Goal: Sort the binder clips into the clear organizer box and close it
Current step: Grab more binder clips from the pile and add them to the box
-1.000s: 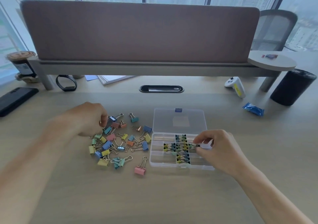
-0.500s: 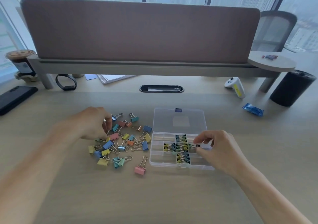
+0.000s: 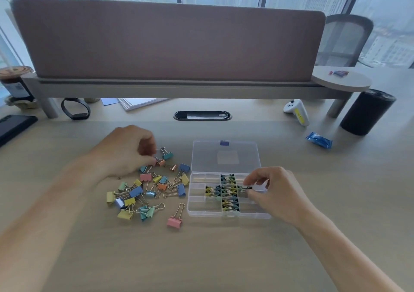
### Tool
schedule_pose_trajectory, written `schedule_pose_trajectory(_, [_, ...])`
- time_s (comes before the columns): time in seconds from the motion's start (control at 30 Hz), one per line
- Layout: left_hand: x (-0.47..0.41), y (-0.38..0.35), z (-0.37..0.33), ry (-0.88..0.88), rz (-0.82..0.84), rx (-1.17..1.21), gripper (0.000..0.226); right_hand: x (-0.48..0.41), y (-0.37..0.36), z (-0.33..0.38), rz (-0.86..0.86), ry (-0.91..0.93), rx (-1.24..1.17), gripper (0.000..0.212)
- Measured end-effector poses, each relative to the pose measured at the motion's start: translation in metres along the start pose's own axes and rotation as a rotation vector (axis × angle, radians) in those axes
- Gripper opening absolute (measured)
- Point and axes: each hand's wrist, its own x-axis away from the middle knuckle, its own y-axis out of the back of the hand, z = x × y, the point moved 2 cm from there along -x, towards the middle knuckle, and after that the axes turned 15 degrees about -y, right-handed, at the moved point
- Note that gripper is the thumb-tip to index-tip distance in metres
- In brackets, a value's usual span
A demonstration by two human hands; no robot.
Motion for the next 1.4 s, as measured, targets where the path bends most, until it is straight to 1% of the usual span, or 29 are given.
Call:
schedule_pose_trajectory(0.03, [-0.003, -0.003, -0.016, -0.046, -0.043, 0.073, 0.019, 0.0, 0.0, 0.0, -0.001, 0.001, 0.001, 0.015])
schedule_pose_trajectory(0.07, [-0.007, -0.009, -0.034, -0.092, -0.052, 0.153, 0.015, 0.0, 0.0, 0.0, -0.002, 0.004, 0.004, 0.015])
schedule_pose_trajectory(0.17, [-0.017, -0.042, -0.087, -0.232, 0.028, 0.341, 0.013, -0.001, 0.0, 0.0, 0.001, 0.014, 0.009, 0.013])
schedule_pose_trajectory(0.27, [-0.025, -0.075, -0.122, -0.323, 0.079, 0.384, 0.017, -0.003, 0.001, -0.001, 0.002, 0.026, 0.002, 0.013])
schedule_pose_trajectory(0.37, [-0.031, -0.091, -0.132, -0.302, 0.054, 0.406, 0.017, -0.003, 0.003, -0.005, 0.037, 0.021, -0.073, 0.013])
schedule_pose_trajectory(0.47, [-0.034, -0.095, -0.131, -0.299, 0.044, 0.384, 0.012, -0.004, 0.006, -0.015, 0.068, 0.025, -0.147, 0.018])
schedule_pose_trajectory(0.57, [-0.034, -0.097, -0.131, -0.351, 0.072, 0.305, 0.01, -0.003, 0.008, -0.024, 0.047, 0.025, -0.173, 0.026])
schedule_pose_trajectory(0.63, [-0.035, -0.101, -0.131, -0.362, 0.086, 0.27, 0.011, -0.001, 0.008, -0.026, 0.031, 0.025, -0.193, 0.028])
schedule_pose_trajectory(0.8, [-0.037, -0.104, -0.135, -0.39, 0.095, 0.206, 0.011, 0.003, 0.005, -0.02, -0.004, 0.107, -0.217, 0.03])
schedule_pose_trajectory(0.97, [-0.038, -0.1, -0.136, -0.398, 0.056, 0.216, 0.012, 0.003, 0.002, -0.022, -0.013, 0.117, -0.213, 0.031])
schedule_pose_trajectory(1.13, [-0.038, -0.102, -0.137, -0.385, 0.086, 0.208, 0.018, 0.005, 0.001, -0.024, -0.008, 0.097, -0.209, 0.032])
schedule_pose_trajectory(1.3, [-0.042, -0.103, -0.137, -0.331, 0.08, 0.207, 0.025, 0.009, 0.001, -0.022, -0.021, 0.146, -0.149, 0.028])
schedule_pose_trajectory(1.4, [-0.043, -0.105, -0.141, -0.317, 0.054, 0.19, 0.029, 0.012, -0.001, -0.02, -0.028, 0.23, -0.08, 0.023])
